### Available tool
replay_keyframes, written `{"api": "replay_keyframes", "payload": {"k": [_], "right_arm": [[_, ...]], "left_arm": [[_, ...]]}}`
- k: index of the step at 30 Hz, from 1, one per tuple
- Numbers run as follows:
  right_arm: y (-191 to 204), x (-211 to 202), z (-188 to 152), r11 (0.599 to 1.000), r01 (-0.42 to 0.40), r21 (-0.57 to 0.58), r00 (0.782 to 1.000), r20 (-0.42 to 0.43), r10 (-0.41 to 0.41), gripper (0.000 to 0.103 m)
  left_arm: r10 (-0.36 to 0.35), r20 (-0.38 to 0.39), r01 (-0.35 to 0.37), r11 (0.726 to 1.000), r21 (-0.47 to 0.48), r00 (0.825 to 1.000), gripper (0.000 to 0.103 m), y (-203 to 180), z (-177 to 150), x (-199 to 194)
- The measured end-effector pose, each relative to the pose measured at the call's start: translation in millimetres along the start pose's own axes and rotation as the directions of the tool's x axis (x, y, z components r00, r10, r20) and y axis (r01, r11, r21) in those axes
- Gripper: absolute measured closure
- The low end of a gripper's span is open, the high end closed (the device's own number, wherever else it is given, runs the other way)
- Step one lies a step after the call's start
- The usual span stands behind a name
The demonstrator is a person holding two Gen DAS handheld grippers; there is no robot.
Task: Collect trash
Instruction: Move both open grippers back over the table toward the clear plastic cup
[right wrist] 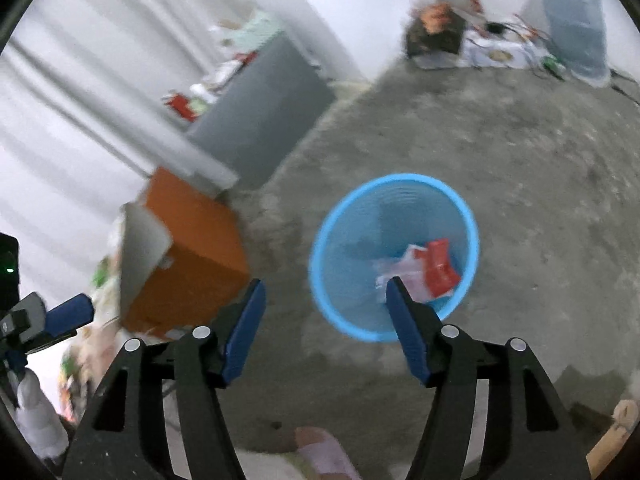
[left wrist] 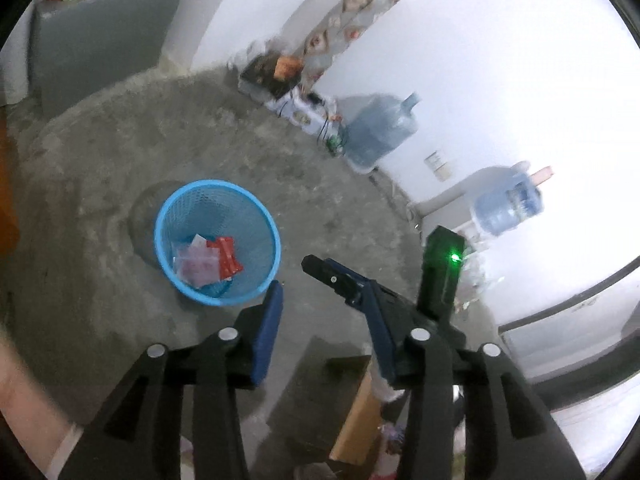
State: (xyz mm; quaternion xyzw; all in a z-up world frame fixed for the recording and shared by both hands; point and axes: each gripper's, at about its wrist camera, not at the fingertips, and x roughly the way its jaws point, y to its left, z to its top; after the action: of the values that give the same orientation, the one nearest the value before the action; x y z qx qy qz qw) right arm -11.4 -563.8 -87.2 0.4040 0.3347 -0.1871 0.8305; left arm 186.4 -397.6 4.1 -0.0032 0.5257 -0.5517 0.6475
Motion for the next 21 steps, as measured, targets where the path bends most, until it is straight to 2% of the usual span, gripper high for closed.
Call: {"api": "replay_keyframes", "payload": {"k": [3, 5, 7, 9, 13, 15, 17, 19, 21], "right_arm": [[31, -22, -5, 0.997, -0.060, -0.050, 0.998, -0.014, 0.059, 0.042], [47, -31, -5, 0.993, -0.098, -0.065, 0.995, -0.010, 0.098, 0.042], [69, -44, -6, 0.984, -0.154, -0.087, 0.988, -0.001, 0.155, 0.041], [89, -48, -7, 0.974, -0.201, -0.104, 0.980, -0.014, 0.201, 0.039], [139, -44, -17, 0.951, -0.251, -0.179, 0.967, -0.090, 0.239, 0.039], [170, -38, -26, 0.936, -0.279, -0.214, 0.957, -0.140, 0.253, 0.039], [200, -29, -38, 0.913, -0.321, -0.251, 0.940, -0.201, 0.275, 0.039], [223, -22, -48, 0.900, -0.336, -0.277, 0.932, -0.237, 0.275, 0.039], [248, -11, -61, 0.881, -0.367, -0.299, 0.915, -0.288, 0.283, 0.039]], "left_arm": [[0.034, 0.080, -0.035, 0.999, 0.014, 0.996, 0.059, -4, -29, -50], [0.100, 0.161, -0.108, 0.993, 0.042, 0.982, 0.058, -4, -55, -88], [0.182, 0.241, -0.199, 0.979, 0.050, 0.953, 0.057, -2, -82, -121], [0.234, 0.282, -0.249, 0.968, 0.019, 0.930, 0.057, 7, -108, -148], [0.301, 0.347, -0.297, 0.953, -0.065, 0.888, 0.057, 30, -153, -197], [0.331, 0.378, -0.312, 0.943, -0.114, 0.865, 0.057, 45, -172, -223], [0.372, 0.413, -0.338, 0.928, -0.156, 0.831, 0.057, 58, -191, -255], [0.413, 0.438, -0.369, 0.910, -0.187, 0.798, 0.057, 66, -205, -285], [0.463, 0.471, -0.403, 0.886, -0.228, 0.750, 0.056, 78, -213, -326]]}}
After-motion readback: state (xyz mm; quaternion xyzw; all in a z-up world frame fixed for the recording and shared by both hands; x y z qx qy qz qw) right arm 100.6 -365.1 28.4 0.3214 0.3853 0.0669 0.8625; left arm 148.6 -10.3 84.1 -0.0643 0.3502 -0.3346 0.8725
